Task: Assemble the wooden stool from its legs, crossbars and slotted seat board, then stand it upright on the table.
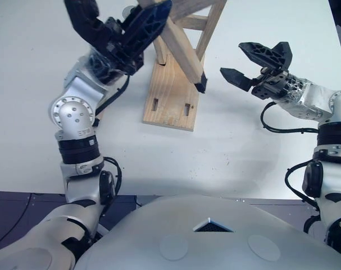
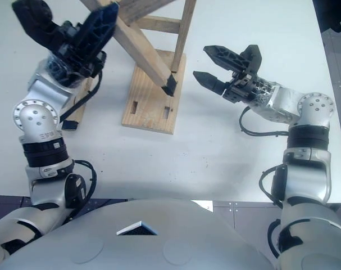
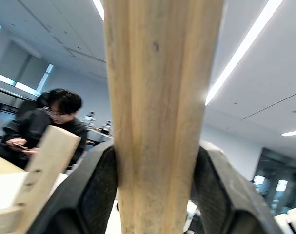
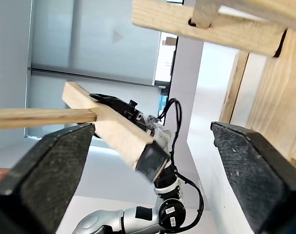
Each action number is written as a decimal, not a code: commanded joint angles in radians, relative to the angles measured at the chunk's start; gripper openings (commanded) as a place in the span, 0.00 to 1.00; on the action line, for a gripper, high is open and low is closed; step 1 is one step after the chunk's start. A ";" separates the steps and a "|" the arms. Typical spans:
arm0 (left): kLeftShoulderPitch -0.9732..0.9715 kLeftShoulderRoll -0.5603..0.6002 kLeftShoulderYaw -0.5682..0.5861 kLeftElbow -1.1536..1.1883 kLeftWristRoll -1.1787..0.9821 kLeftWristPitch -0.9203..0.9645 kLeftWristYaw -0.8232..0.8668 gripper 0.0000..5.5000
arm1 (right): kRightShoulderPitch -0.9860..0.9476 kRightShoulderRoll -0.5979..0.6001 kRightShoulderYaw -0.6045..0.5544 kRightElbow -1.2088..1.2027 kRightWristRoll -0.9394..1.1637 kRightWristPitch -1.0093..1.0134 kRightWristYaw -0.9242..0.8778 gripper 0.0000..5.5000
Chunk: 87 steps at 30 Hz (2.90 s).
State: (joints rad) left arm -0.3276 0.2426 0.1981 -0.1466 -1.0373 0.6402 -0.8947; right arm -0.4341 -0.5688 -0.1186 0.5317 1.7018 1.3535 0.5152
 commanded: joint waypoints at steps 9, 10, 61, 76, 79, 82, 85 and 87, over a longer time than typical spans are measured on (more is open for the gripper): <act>0.125 0.185 0.009 0.026 0.222 -0.193 -0.166 0.39 | 0.051 0.031 -0.131 -0.032 -0.270 -0.014 0.108 0.79; 0.123 0.187 0.007 0.038 0.232 -0.207 -0.179 0.39 | 0.052 0.037 -0.137 -0.034 -0.285 -0.016 0.111 0.79; 0.121 0.345 -0.214 0.315 0.518 -0.448 -0.457 0.38 | 0.077 0.149 -0.205 -0.140 -0.593 0.015 0.224 0.79; 0.016 0.428 -0.259 0.348 0.550 -0.435 -0.481 0.38 | 0.077 0.169 -0.216 -0.128 -0.651 -0.060 0.235 0.79; -0.009 0.431 -0.259 0.356 0.565 -0.448 -0.462 0.38 | 0.040 0.148 -0.219 -0.074 -0.685 -0.098 0.255 0.79; -0.020 0.433 -0.269 0.347 0.586 -0.454 -0.453 0.38 | 0.023 0.124 -0.209 -0.034 -0.735 -0.158 0.296 0.79; -0.006 0.445 -0.281 0.355 0.618 -0.478 -0.455 0.38 | -0.041 0.096 -0.265 0.047 -0.758 -0.226 0.311 0.79; 0.012 0.455 -0.287 0.361 0.644 -0.513 -0.450 0.38 | -0.064 0.086 -0.290 0.056 -0.759 -0.257 0.314 0.79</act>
State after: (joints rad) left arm -0.3628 0.6642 -0.0587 0.1775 -0.5079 0.1460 -1.3830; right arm -0.4598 -0.4627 -0.3865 0.5780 0.9481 1.1214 0.8278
